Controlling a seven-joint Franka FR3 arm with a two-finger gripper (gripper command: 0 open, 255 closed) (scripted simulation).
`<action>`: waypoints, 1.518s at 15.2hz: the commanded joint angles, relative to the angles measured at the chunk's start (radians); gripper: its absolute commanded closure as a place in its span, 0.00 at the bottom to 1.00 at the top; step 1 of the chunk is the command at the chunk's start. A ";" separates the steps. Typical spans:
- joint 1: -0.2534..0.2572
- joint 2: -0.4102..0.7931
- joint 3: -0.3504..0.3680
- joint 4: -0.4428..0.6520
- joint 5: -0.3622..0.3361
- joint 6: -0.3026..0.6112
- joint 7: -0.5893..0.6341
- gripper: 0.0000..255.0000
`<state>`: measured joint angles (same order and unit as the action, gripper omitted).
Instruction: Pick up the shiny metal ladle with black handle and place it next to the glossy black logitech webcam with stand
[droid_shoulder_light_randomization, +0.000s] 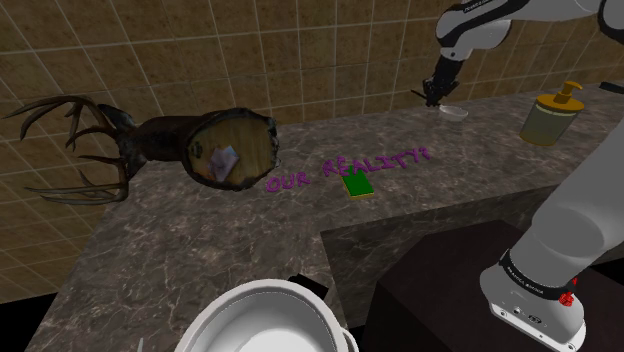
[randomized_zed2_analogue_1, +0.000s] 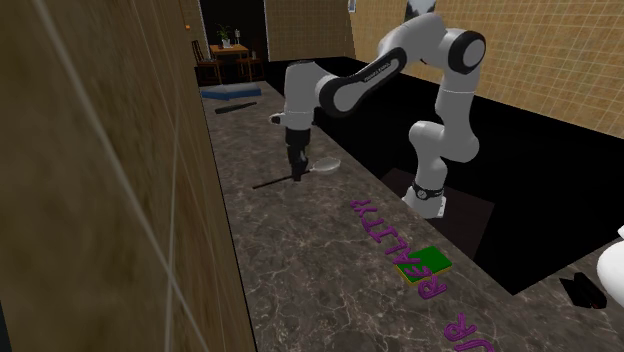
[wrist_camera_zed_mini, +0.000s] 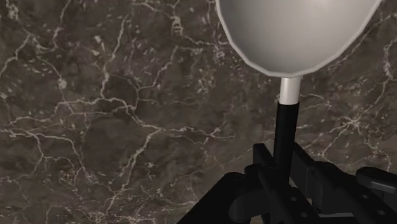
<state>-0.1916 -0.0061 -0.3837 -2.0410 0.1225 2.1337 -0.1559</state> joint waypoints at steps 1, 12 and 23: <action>0.021 -0.044 0.021 -0.052 -0.023 0.016 0.052 1.00; 0.118 -0.239 0.187 -0.270 -0.095 0.065 0.354 1.00; 0.224 -0.312 0.381 -0.350 -0.087 0.082 0.646 1.00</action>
<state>0.0224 -0.3166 -0.0203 -2.3868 0.0332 2.2128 0.4629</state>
